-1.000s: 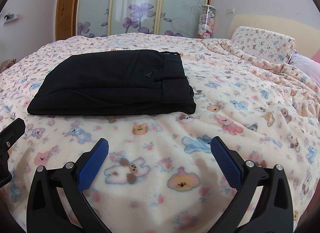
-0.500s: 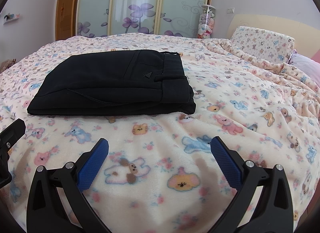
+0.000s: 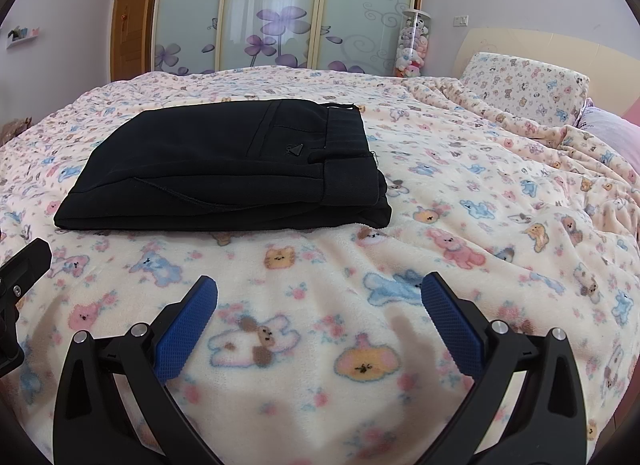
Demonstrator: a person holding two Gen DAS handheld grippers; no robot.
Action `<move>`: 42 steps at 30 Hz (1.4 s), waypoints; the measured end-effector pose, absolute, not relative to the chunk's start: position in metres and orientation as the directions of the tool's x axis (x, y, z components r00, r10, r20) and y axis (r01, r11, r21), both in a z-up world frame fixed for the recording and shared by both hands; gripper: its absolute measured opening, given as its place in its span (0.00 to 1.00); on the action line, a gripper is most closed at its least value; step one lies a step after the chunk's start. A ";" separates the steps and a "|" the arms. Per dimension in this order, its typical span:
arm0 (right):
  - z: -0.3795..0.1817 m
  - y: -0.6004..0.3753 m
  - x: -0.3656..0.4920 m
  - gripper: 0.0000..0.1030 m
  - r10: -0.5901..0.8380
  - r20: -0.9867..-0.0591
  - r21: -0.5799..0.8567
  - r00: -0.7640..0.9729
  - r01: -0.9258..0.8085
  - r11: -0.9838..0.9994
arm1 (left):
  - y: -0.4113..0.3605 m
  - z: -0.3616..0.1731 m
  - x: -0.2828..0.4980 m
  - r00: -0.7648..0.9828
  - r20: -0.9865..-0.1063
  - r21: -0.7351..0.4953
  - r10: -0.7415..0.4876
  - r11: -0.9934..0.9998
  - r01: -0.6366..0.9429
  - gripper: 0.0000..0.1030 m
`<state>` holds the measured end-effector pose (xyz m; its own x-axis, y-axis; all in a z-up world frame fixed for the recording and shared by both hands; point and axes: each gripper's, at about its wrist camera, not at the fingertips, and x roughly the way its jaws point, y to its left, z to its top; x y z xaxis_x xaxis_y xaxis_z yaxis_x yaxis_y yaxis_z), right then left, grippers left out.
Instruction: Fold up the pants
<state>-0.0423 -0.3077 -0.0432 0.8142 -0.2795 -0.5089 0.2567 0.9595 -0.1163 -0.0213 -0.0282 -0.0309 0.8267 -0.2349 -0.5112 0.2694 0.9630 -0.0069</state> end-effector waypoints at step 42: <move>-0.044 -0.309 -0.042 0.99 -0.276 -0.511 -0.117 0.814 0.252 0.960 | -0.028 -0.030 -0.020 0.826 -0.512 -0.009 -0.235 0.963 0.268 0.98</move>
<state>-0.0422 -0.3087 -0.0438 0.8137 -0.2762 -0.5114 0.2525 0.9605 -0.1170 -0.0205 -0.0280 -0.0302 0.8263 -0.2349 -0.5119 0.2683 0.9633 -0.0089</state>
